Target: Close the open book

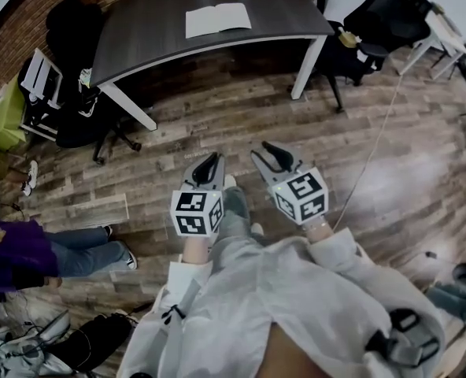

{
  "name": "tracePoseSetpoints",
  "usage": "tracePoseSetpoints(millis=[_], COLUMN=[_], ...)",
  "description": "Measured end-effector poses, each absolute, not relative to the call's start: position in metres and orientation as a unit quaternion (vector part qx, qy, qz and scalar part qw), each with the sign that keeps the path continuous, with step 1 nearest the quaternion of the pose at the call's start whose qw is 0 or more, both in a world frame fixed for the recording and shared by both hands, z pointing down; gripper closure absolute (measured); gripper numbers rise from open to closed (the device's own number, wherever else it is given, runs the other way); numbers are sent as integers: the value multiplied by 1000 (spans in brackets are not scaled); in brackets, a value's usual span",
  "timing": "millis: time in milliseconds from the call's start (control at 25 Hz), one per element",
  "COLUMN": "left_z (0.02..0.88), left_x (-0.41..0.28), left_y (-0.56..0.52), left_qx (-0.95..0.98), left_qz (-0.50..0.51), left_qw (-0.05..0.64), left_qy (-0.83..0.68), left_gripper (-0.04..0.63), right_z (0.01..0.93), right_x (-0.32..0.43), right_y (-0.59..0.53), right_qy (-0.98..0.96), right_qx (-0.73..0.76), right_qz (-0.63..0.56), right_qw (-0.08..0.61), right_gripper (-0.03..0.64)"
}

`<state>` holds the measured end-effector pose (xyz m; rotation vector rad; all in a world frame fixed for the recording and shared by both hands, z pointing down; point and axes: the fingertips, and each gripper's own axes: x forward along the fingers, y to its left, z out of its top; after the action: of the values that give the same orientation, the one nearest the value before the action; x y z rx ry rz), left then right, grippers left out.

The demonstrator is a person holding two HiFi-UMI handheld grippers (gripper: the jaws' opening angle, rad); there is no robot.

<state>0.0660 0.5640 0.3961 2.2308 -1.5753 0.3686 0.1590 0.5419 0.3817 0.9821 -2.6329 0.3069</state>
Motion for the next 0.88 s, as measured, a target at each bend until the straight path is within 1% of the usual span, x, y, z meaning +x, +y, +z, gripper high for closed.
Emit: tracePoseSetpoints(millis=[80, 160, 320, 440, 680, 880], left_z=[401, 404, 405, 400, 380, 366], left_x=[63, 58, 46, 34, -4, -34], left_y=[551, 533, 487, 447, 365, 309], left_qx=[796, 798, 806, 817, 829, 841], left_qz=[135, 138, 142, 139, 126, 117], left_qw=[197, 198, 193, 190, 172, 154], left_qy=[-557, -553, -541, -527, -516, -506], left_gripper=[518, 499, 497, 497, 497, 497], right_z=[384, 385, 384, 382, 369, 357], right_x=[158, 155, 141, 120, 86, 61], right_y=[528, 510, 467, 432, 350, 292], right_qy=[-917, -916, -914, -913, -906, -898], right_qx=[350, 353, 359, 360, 380, 407], right_qz=[110, 112, 119, 118, 104, 92], right_qw=[156, 155, 144, 150, 154, 141], right_gripper=[514, 511, 511, 511, 511, 511])
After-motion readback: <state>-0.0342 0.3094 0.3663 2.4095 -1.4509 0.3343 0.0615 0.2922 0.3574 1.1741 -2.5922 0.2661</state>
